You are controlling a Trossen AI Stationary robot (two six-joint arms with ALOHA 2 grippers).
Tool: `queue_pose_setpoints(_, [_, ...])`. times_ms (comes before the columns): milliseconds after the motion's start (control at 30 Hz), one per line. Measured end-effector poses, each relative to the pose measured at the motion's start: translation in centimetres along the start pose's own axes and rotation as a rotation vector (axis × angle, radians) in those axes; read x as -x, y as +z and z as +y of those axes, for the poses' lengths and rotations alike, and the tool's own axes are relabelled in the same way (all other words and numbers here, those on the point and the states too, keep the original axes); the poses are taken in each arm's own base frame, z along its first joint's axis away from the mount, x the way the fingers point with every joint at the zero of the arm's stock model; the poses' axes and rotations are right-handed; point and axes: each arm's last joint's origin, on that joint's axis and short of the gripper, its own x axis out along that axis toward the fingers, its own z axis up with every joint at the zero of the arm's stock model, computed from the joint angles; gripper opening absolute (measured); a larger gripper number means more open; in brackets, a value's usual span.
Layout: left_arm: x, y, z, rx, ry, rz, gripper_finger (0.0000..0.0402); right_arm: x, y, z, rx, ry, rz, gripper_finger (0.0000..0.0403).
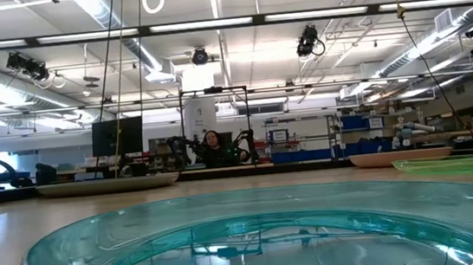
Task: Stack plastic plates
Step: Stack the stacked plates on the gray plate
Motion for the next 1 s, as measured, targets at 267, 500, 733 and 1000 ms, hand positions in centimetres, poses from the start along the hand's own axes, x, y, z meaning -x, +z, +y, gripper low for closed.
queue_pose_setpoints(267, [-2.1, 0.7, -1.2, -0.01, 0.068, -0.04, 0.0297, 0.1, -0.4, 0.4, 0.027, 0.047, 0.038, 0.0185])
queue_pose_setpoints(500, [-2.3, 1.6, -0.8, 0.028, 0.15, -0.084, 0.0297, 0.3, -0.8, 0.9, 0.047, 0.056, 0.038, 0.0185])
queue_pose_setpoints(733, [-6.9, 1.7, -1.3, 0.036, 0.091, 0.014, 0.0297, 0.5, -1.2, 1.4, 0.045, 0.064, 0.039, 0.0185])
queue_pose_setpoints(1000, [-7.5, 2.1, -0.7, 0.058, 0.111, 0.005, 0.0293, 0.9, -2.3, 2.5, 0.02, 0.099, 0.06, 0.0185])
